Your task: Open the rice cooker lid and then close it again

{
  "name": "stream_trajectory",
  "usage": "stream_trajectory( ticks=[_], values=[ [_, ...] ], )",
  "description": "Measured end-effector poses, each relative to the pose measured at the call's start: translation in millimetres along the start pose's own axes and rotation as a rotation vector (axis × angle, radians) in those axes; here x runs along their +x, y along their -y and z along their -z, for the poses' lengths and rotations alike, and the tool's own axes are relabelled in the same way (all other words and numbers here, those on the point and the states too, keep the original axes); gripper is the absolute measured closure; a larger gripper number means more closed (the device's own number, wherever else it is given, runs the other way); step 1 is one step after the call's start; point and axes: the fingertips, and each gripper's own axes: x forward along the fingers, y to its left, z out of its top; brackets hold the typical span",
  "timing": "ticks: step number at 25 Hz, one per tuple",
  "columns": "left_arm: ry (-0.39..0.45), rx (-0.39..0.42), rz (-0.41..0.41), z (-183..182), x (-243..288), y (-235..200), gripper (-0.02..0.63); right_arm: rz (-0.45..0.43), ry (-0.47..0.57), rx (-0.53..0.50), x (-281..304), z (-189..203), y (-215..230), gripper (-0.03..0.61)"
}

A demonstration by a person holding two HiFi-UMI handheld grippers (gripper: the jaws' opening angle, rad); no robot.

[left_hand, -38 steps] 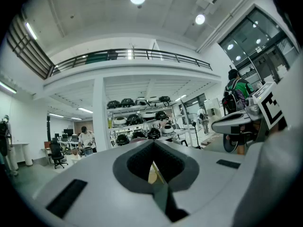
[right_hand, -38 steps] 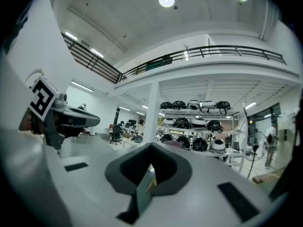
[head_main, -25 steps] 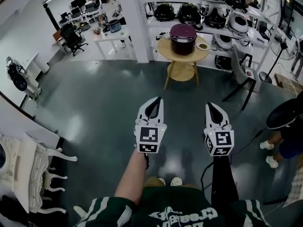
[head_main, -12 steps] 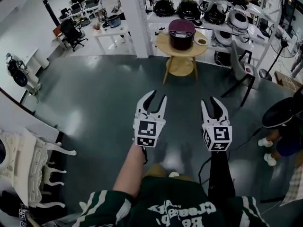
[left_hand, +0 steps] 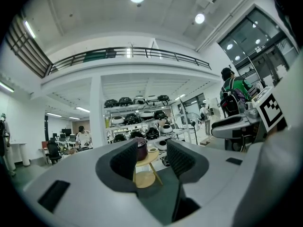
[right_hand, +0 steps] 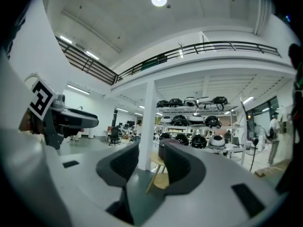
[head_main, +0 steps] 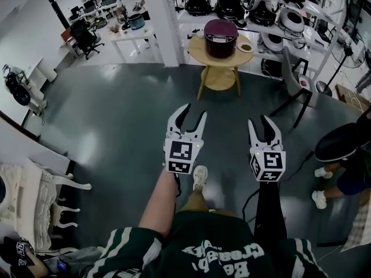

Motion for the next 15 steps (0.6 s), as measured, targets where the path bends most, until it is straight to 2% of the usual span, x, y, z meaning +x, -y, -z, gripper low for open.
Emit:
stream_trajectory(
  ticks=[15],
  values=[
    [0.007, -0.014, 0.046, 10.5, 144.7, -72.6, 0.431, 0.031, -0.022, -0.023, 148.0, -0.2, 36.7, 0.4]
  ],
)
